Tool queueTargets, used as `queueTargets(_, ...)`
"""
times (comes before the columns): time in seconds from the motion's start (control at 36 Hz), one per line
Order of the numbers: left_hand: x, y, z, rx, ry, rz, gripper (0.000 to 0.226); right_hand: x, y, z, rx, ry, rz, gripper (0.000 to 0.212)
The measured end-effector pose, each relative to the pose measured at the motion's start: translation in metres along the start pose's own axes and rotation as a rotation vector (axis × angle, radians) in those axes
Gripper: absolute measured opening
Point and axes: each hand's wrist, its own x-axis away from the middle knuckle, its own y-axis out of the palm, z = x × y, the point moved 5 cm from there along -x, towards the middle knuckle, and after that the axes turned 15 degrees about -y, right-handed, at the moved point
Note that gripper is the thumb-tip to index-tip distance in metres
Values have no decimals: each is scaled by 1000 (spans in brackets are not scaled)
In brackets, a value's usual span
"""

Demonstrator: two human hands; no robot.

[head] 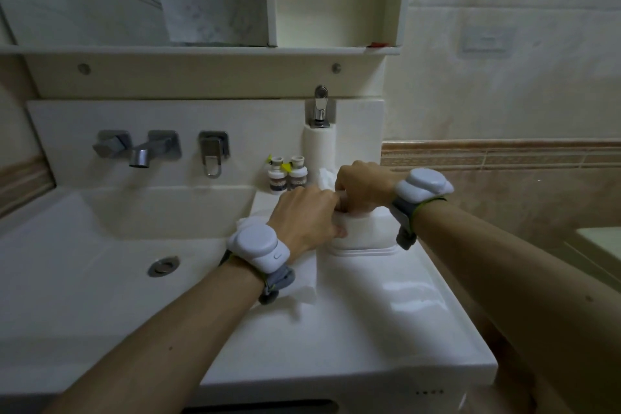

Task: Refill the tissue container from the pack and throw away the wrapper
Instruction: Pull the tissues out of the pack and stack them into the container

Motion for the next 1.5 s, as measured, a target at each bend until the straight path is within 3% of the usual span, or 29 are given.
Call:
queueTargets(0.19,-1,-1,-7,78,-50,-8,36,19,-13,8,-399,13,-252,24)
queueTargets(0.39,-5,6,-10,121,-41,-41,34,5,12,1,-161,114,-272,27)
queueTargets(0.5,-8,6,-13,150,-22,-67,32,12,4,6,-343,35,-310,29)
queueTargets(0.61,-10,8,-17,185,-32,-87,34,17,-13,16,-483,10,-160,21)
queueTargets(0.69,-10,10,-17,209,-42,-114,33,21,-14,18,-443,-5,-107,18)
queueTargets(0.92,-7,10,-19,215,-58,-114,53,22,-1,11,-458,-11,-145,26)
queueTargets(0.97,-7,9,-19,198,-66,-126,48,27,-4,13,-530,-18,-124,24)
queueTargets(1.03,-6,7,-19,234,-81,-155,41,30,-8,20,-647,20,1,21)
queueTargets(1.11,-7,5,-28,479,-190,-259,31,33,-19,33,-596,102,325,30)
queueTargets(1.17,-9,1,-44,671,-292,-243,20,35,-25,31,-566,120,447,35)
queueTargets(1.22,-13,-4,-69,691,-409,-87,6,35,-27,19,-599,87,440,35)
queueTargets(1.31,-9,-2,-110,398,-638,-3,24,31,-28,-10,-598,-11,353,27)
queueTargets(1.39,4,10,-129,245,-780,-253,48,25,-30,-39,-518,-108,276,18)
queueTargets(1.44,17,17,-130,306,-804,-419,54,18,-27,-59,-413,-164,208,18)
queueTargets(1.5,24,24,-134,450,-837,-454,53,12,-23,-74,-243,-208,211,21)
